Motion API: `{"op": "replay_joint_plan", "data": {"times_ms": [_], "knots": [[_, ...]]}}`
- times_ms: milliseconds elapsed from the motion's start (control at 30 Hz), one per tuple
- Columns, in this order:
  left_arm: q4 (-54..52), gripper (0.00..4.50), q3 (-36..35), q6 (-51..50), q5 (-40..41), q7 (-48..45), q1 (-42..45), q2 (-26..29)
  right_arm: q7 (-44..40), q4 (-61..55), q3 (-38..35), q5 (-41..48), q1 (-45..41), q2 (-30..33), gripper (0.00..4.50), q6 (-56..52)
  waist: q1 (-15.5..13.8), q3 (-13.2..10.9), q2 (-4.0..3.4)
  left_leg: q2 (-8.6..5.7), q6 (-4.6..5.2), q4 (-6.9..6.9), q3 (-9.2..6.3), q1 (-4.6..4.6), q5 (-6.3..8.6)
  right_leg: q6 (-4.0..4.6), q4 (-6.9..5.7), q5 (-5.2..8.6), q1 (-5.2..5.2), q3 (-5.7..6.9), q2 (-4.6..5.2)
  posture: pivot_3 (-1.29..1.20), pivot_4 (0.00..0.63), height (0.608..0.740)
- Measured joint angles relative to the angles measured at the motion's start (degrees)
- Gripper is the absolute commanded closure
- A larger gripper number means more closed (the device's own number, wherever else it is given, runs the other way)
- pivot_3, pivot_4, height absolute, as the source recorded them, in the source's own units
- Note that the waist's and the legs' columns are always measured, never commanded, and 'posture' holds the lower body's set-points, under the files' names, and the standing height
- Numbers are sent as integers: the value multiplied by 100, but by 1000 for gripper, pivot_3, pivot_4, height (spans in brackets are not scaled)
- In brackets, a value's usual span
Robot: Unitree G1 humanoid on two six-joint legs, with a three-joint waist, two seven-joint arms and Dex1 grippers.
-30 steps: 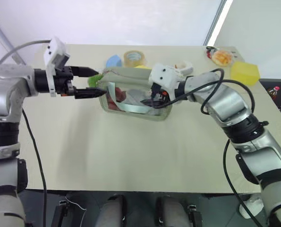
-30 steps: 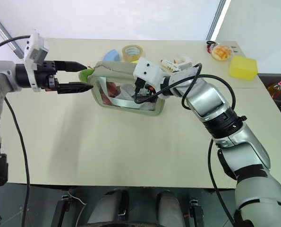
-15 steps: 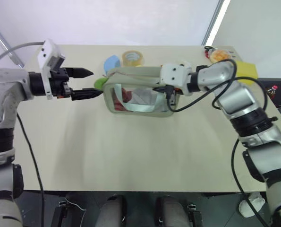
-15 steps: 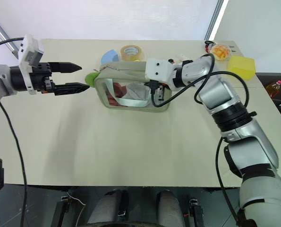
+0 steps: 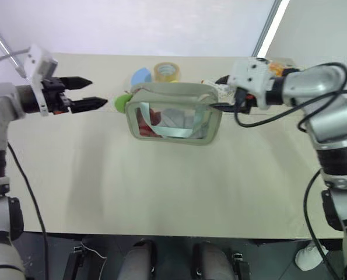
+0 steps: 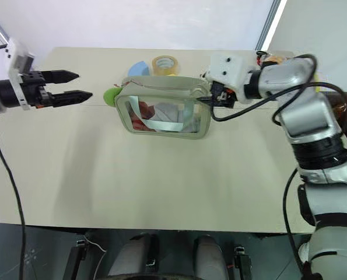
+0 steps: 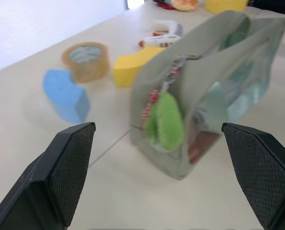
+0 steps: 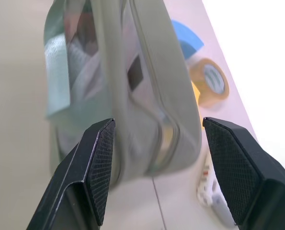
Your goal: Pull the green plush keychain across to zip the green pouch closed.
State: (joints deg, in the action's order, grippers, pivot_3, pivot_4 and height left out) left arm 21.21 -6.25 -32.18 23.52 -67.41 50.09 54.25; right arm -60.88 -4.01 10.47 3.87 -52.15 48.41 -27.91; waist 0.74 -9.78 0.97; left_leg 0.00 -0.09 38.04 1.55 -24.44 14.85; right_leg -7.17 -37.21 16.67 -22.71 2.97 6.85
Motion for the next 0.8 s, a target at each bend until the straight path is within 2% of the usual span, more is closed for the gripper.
{"op": "replay_joint_plan", "data": {"times_ms": [100,200,300,400,433,567,667,800], "knots": [[376,0,77,258,-128,-90,37,-120,56,-48,73,-7,414,-175,1489,-195,11,0,0,0,0,0,5,-2,0,0,-1,0,-5,-2,0,0,150,740],[649,0,264,416,-240,-138,260,-380,201,35,192,-45,453,-415,1489,-170,12,-1,0,0,-1,-1,2,-12,-1,0,-2,0,-16,0,0,0,150,740],[822,0,312,526,-321,-185,436,-458,317,158,211,-53,479,-573,2353,-152,24,-1,0,0,-1,1,2,-12,-1,0,0,0,-15,-1,1,0,150,740],[950,0,335,631,-417,-249,508,-573,371,214,211,-66,484,-648,3805,-151,26,-1,0,1,-2,0,2,-9,-1,0,-4,0,-14,0,0,0,150,740],[1013,0,342,661,-442,-242,537,-659,366,213,211,-64,484,-656,4428,-144,23,-1,0,1,-2,0,1,-8,-1,0,-4,0,-12,2,0,0,150,740],[1255,0,454,829,-602,-170,624,-980,366,203,213,-67,484,-694,4428,-119,22,-1,0,0,-2,2,1,-8,-1,0,-2,0,-10,1,0,0,150,740],[1550,864,488,943,-699,-118,696,-1132,364,179,226,-63,485,-703,4500,-138,31,-1,0,1,-2,1,1,-8,-1,0,-3,0,-12,2,0,0,150,740],[1992,2926,504,1217,-847,-110,873,-1259,360,95,234,-65,493,-708,4500,-170,22,-1,0,0,-2,3,2,-8,-1,0,-3,0,-11,2,0,0,150,740]]}}
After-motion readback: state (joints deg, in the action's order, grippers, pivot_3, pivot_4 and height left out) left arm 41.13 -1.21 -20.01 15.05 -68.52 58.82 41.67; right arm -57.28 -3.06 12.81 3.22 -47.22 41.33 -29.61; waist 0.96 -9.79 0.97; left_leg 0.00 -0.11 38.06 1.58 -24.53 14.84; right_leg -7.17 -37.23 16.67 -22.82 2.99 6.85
